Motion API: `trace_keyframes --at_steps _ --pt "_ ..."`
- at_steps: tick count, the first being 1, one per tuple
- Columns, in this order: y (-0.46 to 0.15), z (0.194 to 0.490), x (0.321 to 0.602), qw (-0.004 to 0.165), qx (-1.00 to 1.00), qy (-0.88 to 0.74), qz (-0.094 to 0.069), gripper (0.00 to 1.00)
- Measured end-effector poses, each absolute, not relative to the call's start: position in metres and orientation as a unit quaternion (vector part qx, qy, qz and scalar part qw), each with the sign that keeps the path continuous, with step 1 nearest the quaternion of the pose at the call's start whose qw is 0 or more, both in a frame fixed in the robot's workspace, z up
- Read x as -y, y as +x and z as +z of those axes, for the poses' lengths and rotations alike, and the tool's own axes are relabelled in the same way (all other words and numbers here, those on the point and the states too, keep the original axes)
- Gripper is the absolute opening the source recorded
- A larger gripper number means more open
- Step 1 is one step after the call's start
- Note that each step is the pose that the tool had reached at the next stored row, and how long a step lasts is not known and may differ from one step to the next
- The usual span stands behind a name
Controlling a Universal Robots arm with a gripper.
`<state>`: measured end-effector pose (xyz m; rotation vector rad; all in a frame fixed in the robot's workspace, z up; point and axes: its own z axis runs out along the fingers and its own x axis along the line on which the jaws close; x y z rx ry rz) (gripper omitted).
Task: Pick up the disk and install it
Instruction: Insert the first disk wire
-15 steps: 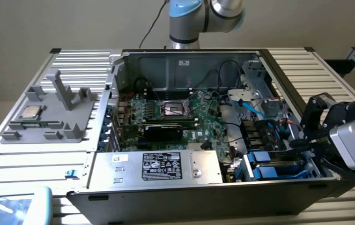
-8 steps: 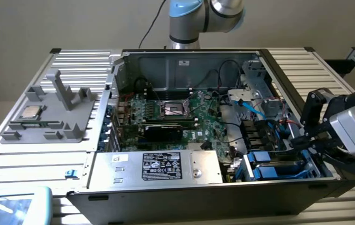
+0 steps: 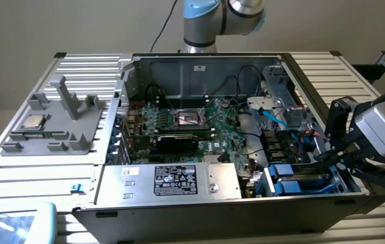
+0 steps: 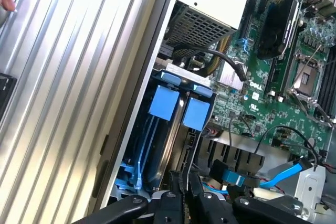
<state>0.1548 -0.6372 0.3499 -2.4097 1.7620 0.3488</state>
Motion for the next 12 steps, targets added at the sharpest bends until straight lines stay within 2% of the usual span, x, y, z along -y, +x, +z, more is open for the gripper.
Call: trace_keyframes --at_steps 12 --pt "0.149 0.358 0.617 0.023 -0.59 -0.803 0.082 0.16"
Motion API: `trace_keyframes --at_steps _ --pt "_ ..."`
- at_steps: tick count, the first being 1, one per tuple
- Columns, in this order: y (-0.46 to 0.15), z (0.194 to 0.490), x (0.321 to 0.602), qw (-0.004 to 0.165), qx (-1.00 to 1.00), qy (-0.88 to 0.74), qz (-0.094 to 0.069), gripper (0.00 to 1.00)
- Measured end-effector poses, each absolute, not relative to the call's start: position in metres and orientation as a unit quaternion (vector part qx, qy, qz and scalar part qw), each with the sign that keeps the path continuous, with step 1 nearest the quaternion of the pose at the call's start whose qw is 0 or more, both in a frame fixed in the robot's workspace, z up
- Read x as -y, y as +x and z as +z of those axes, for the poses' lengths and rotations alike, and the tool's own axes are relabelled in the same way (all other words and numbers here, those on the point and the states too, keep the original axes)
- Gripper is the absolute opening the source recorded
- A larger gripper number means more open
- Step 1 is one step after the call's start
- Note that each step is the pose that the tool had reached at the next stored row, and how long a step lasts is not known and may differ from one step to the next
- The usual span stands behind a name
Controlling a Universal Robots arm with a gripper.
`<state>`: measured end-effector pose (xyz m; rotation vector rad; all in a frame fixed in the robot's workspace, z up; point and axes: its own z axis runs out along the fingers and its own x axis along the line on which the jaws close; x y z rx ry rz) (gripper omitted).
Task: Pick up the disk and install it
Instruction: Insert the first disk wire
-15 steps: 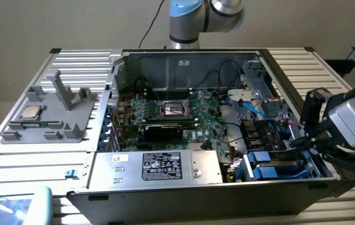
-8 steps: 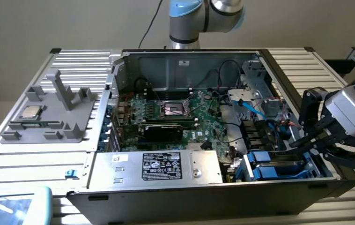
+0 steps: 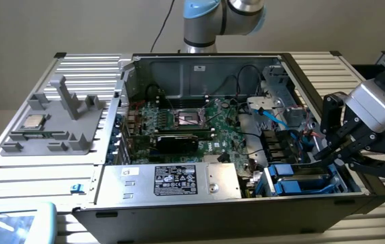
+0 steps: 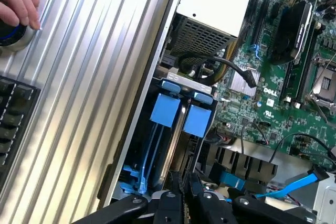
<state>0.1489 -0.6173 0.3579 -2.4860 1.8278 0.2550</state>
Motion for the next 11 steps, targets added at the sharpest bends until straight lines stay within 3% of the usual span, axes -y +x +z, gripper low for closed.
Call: trace_keyframes --at_steps 11 --pt "0.143 0.361 0.601 -0.015 -0.594 -0.803 0.046 0.16"
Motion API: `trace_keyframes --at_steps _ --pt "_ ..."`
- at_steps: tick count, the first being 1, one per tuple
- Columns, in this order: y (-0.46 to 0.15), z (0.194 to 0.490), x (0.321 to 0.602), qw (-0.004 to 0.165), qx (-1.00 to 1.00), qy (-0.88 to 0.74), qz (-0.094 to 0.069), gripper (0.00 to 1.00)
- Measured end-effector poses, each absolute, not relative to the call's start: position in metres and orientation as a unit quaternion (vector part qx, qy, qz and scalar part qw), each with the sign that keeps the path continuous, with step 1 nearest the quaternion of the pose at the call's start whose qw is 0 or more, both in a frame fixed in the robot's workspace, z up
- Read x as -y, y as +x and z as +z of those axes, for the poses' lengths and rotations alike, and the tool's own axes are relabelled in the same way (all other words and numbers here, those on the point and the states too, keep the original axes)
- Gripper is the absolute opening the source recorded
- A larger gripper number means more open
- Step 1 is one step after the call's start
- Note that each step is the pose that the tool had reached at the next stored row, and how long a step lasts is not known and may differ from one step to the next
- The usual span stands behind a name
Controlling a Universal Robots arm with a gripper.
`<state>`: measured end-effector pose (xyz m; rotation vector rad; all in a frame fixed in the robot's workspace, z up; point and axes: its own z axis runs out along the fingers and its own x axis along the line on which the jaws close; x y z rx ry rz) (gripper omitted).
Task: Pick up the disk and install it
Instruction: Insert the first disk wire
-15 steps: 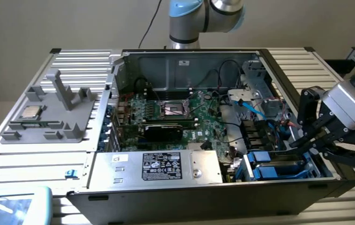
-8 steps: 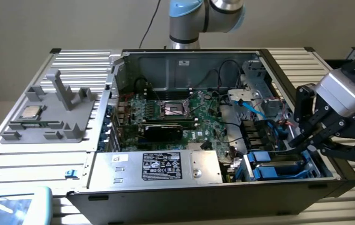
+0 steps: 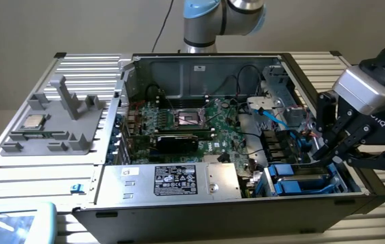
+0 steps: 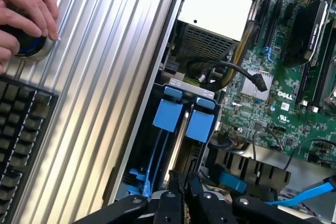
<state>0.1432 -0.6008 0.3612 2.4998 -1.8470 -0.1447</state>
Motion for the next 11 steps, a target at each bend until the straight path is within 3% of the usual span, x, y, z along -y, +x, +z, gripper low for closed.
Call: trace_keyframes --at_steps 11 --pt "0.1364 0.3629 0.5948 0.023 0.595 0.802 -0.036 0.16"
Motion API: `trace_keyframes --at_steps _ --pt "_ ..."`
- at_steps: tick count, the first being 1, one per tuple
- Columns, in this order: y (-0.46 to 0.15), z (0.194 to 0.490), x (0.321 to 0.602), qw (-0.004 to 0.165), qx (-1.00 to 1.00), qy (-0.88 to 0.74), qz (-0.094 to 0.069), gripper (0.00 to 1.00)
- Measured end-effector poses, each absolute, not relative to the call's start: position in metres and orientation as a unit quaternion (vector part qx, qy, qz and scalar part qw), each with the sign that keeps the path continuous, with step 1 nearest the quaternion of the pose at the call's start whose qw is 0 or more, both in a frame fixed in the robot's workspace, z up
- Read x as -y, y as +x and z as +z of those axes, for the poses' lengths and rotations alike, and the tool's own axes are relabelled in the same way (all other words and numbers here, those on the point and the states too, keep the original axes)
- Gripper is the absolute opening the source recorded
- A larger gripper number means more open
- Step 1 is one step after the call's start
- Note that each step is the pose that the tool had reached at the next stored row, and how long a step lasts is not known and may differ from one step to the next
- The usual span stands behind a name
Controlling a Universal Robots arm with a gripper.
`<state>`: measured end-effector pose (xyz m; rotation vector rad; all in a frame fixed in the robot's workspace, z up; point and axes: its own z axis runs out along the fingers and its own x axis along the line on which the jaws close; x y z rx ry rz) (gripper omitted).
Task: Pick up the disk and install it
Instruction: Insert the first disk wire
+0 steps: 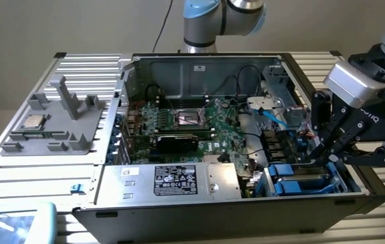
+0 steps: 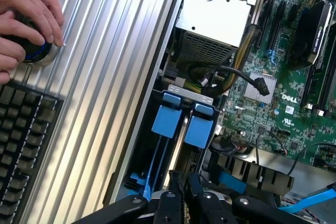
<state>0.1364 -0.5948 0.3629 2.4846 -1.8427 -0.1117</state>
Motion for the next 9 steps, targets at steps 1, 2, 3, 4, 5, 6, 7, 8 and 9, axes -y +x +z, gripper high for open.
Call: trace_keyframes --at_steps 1,2,3,4,5,6,7,8,9 --pt "0.1363 0.3629 0.5934 0.024 0.595 0.802 -0.035 0.16" --pt "0.1364 0.3629 0.5924 0.025 0.595 0.802 -0.034 0.16" --pt "0.1363 0.3628 0.5916 0.026 0.596 0.802 -0.034 0.16" --pt "0.1363 0.3629 0.5909 0.026 0.596 0.802 -0.033 0.16" --pt "0.1363 0.3628 0.5905 0.026 0.596 0.802 -0.033 0.16" --pt "0.1363 0.3628 0.5905 0.026 0.596 0.802 -0.033 0.16" --pt "0.1363 0.3628 0.5905 0.026 0.596 0.802 -0.033 0.16" --pt "0.1363 0.3628 0.5905 0.026 0.596 0.802 -0.033 0.16" --pt "0.1363 0.3628 0.5905 0.026 0.596 0.802 -0.033 0.16"
